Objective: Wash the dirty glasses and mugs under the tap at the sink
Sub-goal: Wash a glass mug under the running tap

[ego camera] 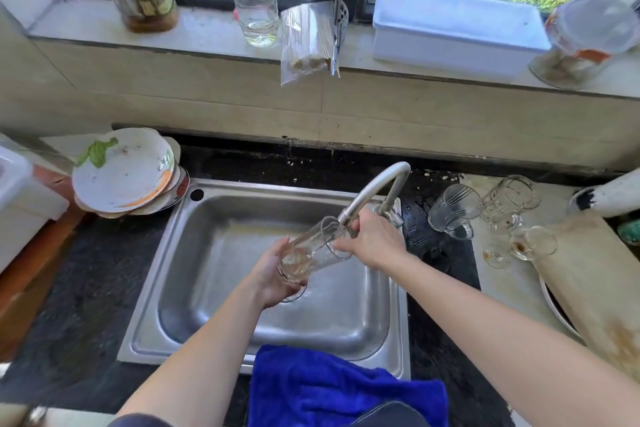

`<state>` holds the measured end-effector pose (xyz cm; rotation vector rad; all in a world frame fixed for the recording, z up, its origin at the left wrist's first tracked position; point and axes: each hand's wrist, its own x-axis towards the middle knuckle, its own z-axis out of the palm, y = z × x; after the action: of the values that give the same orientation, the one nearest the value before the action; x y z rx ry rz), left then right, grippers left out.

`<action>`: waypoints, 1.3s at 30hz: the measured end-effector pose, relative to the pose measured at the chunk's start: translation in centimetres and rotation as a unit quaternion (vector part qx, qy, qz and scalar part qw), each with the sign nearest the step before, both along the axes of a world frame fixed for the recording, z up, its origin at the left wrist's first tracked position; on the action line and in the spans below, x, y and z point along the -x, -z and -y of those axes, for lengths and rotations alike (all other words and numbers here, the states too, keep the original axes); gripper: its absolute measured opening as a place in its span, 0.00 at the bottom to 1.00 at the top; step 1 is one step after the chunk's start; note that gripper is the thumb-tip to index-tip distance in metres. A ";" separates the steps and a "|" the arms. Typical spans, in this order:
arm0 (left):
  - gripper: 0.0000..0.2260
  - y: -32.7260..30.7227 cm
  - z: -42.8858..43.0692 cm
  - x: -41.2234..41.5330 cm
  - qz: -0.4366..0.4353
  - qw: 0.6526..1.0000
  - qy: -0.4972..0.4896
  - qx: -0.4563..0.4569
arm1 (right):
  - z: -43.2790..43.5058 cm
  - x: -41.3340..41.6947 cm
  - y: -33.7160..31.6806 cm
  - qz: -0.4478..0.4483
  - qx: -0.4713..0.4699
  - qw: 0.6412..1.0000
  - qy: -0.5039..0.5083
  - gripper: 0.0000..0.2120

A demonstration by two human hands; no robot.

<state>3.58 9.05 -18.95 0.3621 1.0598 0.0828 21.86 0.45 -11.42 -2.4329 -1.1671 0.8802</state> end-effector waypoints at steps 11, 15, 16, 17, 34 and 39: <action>0.14 -1.0 0.9 0.1 0.055 0.992 -0.111 0.000 | -0.7 0.9 0.4 -0.247 -0.022 0.963 0.100 0.10; 0.16 -1.3 0.3 0.2 0.025 0.997 -0.071 -0.007 | -0.6 0.9 -0.5 -0.276 0.022 0.958 0.078 0.06; 0.17 -1.2 0.1 0.2 0.019 0.998 -0.060 -0.006 | -0.7 0.7 -0.9 -0.246 0.019 0.967 0.065 0.05; 0.18 -1.3 -0.1 0.3 0.014 0.999 -0.043 -0.004 | -0.9 0.5 -1.1 -0.222 0.007 0.973 0.056 0.07; 0.22 -2.1 -0.2 1.1 0.041 0.994 0.093 0.031 | -1.2 0.6 -2.0 -0.320 -0.003 0.945 0.069 0.05; 0.17 -2.4 0.7 0.2 0.102 0.991 -0.083 0.012 | -0.5 1.0 -1.5 -0.368 0.011 0.917 0.153 0.06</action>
<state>3.42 8.31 -16.59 0.2382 0.8854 0.2503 20.82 0.99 -9.93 -1.9075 -0.4830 1.5060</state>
